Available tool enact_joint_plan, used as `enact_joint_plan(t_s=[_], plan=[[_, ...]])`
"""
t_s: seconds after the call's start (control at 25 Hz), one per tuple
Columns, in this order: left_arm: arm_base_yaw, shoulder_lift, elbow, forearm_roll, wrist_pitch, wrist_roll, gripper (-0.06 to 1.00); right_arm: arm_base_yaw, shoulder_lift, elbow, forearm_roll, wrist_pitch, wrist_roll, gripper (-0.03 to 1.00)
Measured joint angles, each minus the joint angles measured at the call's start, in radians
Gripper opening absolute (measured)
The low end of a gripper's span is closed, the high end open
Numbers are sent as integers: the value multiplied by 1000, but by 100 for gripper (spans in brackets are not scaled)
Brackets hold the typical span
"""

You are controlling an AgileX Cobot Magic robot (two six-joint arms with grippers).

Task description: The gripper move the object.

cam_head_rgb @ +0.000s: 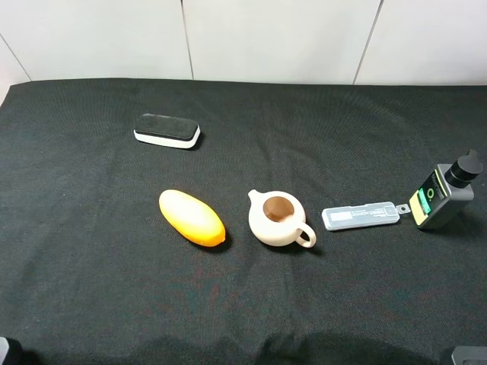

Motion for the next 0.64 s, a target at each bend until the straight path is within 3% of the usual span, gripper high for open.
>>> enact_joint_plan(t_s=[0.64], plan=[[0, 0, 0, 0, 0, 0, 68, 0, 0, 0, 1, 0, 0, 69]])
